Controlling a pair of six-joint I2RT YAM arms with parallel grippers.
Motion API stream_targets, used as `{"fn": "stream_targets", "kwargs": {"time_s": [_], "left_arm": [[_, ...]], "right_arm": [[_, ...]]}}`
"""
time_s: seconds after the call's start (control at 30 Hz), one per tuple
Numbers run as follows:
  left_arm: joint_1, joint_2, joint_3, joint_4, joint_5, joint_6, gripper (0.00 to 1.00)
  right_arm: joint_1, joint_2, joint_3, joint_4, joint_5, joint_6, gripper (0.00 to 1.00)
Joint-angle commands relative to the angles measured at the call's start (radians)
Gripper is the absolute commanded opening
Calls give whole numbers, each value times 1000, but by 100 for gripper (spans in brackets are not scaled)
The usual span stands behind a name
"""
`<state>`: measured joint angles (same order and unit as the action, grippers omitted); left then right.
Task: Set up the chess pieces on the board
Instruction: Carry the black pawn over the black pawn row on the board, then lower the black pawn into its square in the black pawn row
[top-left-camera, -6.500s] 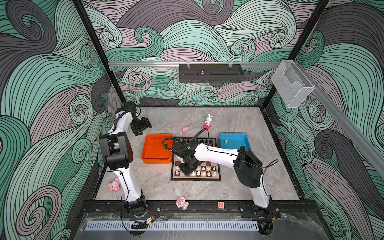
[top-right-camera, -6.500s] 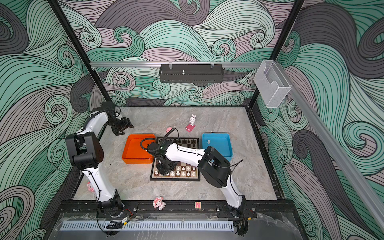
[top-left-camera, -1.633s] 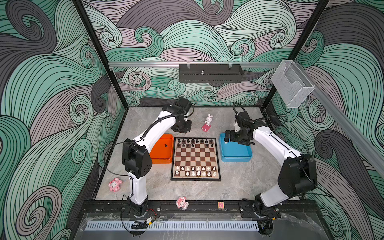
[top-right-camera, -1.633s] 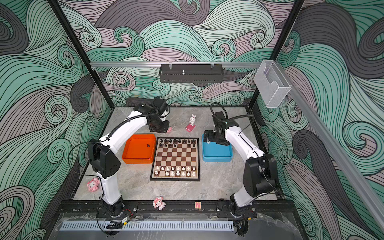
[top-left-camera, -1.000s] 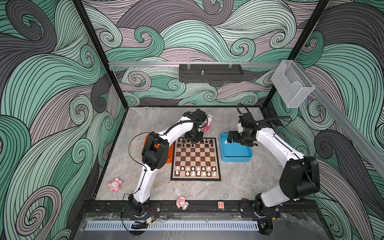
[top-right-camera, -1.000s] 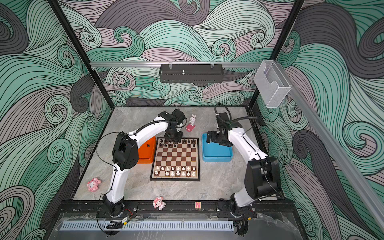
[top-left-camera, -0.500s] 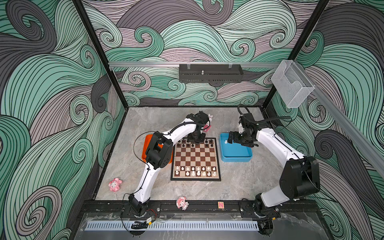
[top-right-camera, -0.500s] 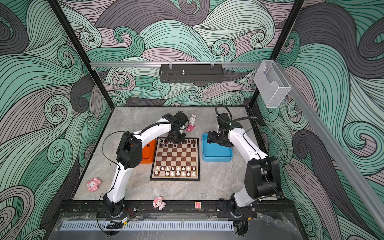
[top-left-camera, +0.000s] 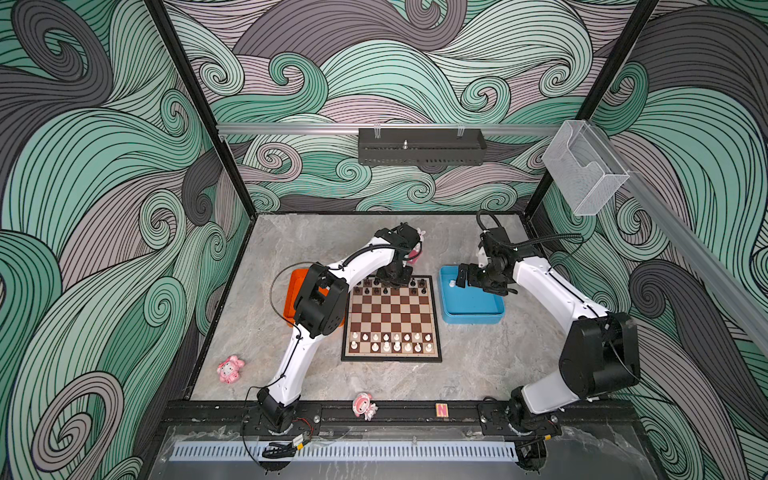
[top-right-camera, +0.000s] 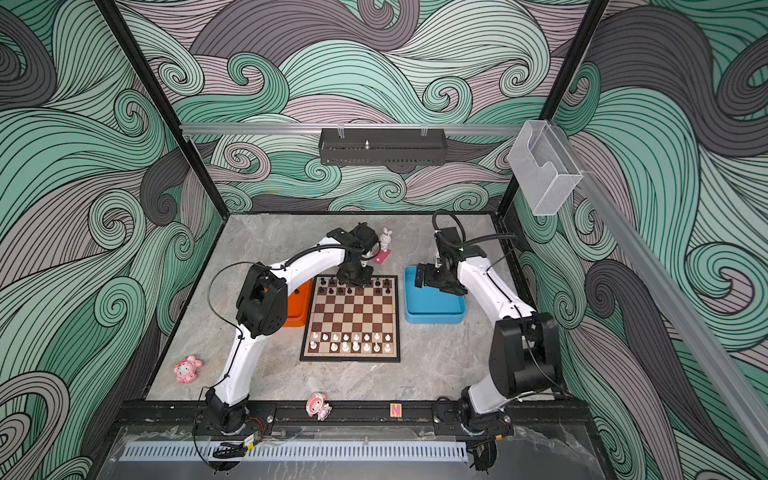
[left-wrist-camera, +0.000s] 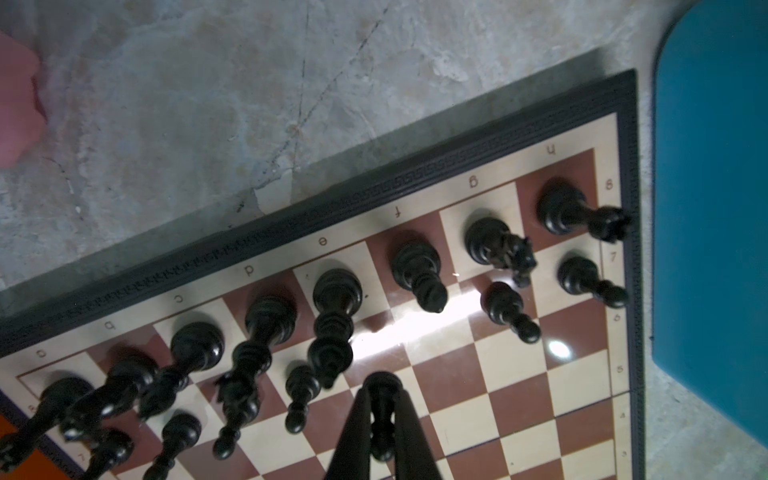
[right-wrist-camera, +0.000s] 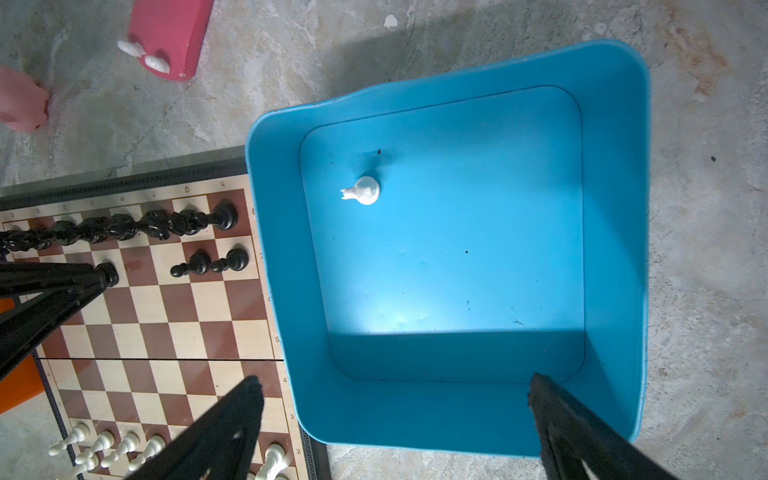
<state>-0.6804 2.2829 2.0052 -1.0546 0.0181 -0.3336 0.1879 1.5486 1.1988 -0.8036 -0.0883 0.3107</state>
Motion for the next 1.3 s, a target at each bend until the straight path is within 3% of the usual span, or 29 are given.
{"fn": "stream_targets", "kwargs": {"time_s": [0.0,1.27], "left_arm": [[-7,29,44,-8,-23,-7,11],[-17,55,62,-18,-14,1,20]], "right_arm": [[-8,1,-8,1,-8,-12,100],[-20,17,-5,9,-24,-13,100]]}}
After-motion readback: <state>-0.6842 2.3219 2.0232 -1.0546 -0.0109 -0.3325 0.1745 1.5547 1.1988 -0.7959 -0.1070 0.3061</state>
